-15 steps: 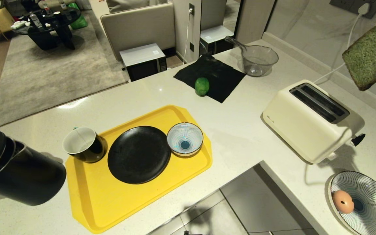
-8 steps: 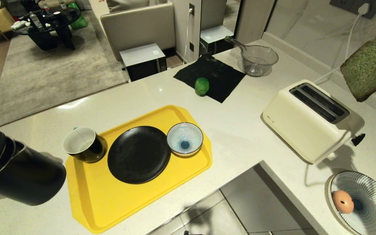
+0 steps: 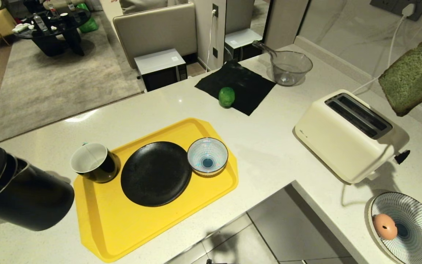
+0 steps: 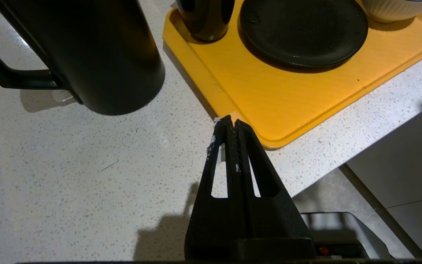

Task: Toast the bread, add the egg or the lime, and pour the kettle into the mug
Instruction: Put the baked bread on a plate

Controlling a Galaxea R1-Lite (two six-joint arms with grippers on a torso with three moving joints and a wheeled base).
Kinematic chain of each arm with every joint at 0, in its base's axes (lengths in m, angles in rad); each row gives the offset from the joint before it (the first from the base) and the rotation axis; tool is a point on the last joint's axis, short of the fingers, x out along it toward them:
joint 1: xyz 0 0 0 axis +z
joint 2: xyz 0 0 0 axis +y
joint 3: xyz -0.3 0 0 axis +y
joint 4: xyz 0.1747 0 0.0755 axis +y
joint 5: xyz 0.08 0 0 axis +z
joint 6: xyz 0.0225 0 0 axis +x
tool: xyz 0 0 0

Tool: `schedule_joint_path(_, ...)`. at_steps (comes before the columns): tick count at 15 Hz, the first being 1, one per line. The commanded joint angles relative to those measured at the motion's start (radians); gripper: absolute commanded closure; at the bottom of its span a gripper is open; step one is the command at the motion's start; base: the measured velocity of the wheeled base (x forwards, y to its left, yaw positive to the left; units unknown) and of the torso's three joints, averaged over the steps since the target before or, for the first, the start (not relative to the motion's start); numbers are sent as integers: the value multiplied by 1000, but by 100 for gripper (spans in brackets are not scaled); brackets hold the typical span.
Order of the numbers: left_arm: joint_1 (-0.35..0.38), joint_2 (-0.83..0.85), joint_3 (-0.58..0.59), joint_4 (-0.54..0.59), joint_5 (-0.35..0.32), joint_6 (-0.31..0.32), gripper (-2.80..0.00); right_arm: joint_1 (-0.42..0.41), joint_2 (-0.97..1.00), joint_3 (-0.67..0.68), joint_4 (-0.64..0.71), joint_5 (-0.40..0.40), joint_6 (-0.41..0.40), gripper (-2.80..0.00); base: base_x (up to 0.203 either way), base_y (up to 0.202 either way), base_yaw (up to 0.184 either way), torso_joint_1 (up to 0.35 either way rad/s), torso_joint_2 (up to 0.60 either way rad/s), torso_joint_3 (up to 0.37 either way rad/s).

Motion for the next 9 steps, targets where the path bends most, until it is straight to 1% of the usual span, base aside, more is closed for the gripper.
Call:
schedule_joint_path(1, 0, -1, 0, 0, 0, 2, 0, 0, 1, -3, -2, 0, 0, 0, 0, 0, 0, 0, 0, 0)
schedule_joint_path(9, 0, -1, 0, 0, 0, -1, 0, 0, -5, 0, -2, 0, 0, 0, 0, 0, 0, 0, 0, 0)
